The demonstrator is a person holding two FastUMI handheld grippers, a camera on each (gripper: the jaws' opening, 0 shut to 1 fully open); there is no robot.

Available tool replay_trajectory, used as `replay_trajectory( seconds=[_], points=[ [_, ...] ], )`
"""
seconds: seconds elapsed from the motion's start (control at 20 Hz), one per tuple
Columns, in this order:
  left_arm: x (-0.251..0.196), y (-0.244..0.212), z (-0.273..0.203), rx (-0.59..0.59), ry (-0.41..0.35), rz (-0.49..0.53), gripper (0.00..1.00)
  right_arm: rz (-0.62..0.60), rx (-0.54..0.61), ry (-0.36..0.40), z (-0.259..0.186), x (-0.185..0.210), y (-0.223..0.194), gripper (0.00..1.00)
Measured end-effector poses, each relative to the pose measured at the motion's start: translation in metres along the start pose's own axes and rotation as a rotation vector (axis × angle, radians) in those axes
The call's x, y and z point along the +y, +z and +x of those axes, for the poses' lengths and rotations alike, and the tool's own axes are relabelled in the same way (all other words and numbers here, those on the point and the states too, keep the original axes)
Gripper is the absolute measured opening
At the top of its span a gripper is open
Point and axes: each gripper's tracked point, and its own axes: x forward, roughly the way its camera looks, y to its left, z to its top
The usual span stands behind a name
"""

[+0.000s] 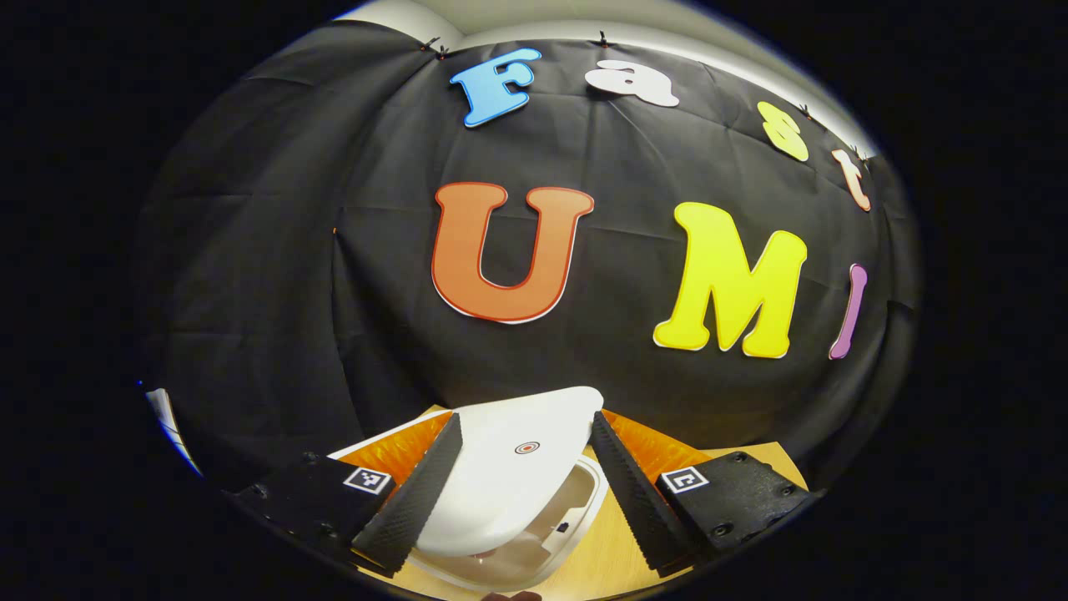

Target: Press the lid of the desktop garbage bin to open it, pick up the crumpled paper on the desktop and throw it into the bin, then pick up the pop can on the desktop and drop it into the bin, and finally close the garbage bin lid.

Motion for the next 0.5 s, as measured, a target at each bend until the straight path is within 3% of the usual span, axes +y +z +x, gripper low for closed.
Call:
replay_trajectory(
  seconds=[0.35, 0.5],
  points=[
    [-0.007, -0.028, -0.002, 0.029, 0.015, 0.061, 1.0, 0.012, 0.022, 0.003, 0.0, -0.001, -0.009, 0.94],
    [-0.01, -0.045, -0.004, 0.074, 0.017, 0.003, 1.0, 0.021, 0.033, 0.004, 0.001, 0.0, -0.011, 0.94]
  ],
)
